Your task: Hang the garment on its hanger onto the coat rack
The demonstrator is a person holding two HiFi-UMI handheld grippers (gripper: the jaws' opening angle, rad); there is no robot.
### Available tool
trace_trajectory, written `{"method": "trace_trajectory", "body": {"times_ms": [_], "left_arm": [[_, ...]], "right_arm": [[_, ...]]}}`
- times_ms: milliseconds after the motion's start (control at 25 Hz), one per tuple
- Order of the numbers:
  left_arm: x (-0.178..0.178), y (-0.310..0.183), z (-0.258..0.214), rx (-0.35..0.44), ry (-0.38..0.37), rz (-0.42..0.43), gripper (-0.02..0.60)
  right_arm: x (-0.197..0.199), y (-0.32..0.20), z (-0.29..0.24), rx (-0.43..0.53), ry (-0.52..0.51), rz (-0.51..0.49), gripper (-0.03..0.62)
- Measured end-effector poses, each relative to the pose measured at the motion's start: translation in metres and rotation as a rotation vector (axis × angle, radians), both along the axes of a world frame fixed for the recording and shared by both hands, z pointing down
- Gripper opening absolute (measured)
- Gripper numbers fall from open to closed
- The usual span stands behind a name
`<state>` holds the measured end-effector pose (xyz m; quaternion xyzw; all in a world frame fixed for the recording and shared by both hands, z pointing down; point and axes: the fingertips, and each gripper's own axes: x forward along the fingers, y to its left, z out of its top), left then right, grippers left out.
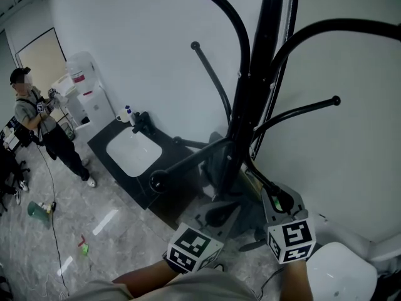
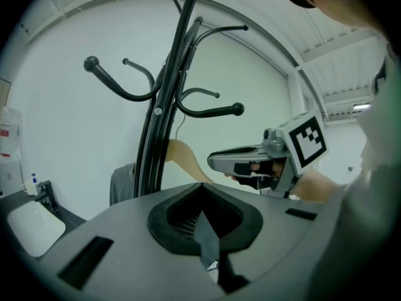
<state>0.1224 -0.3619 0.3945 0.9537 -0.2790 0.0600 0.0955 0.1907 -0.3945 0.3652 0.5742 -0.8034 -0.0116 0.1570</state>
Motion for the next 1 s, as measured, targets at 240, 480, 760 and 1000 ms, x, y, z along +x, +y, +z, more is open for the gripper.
{"method": "trace_trajectory", "body": {"times_ms": [240, 480, 760, 1000], "left_arm": [[0.008, 0.015, -0.004, 0.021, 0.006, 0.027, 0.005], [0.006, 0.019, -0.011, 0.039, 0.013, 0.027, 0.006], [-0.002, 0.022, -0.009, 0.040, 0.008, 0.013, 0.006], [-0.009, 0.025, -0.012, 0.042, 0.019, 0.001, 0.005]], "right_arm": [[-0.002, 0.029, 0.002, -0.035, -0.156, -0.002, 0.041], [-0.006, 0.043, 0.004, -0.081, -0.309, -0.029, 0.015], [-0.012, 0.049, 0.008, -0.091, -0.356, -0.048, 0.015], [-0.021, 0.051, 0.007, -0.094, -0.347, -0.067, 0.015]]}}
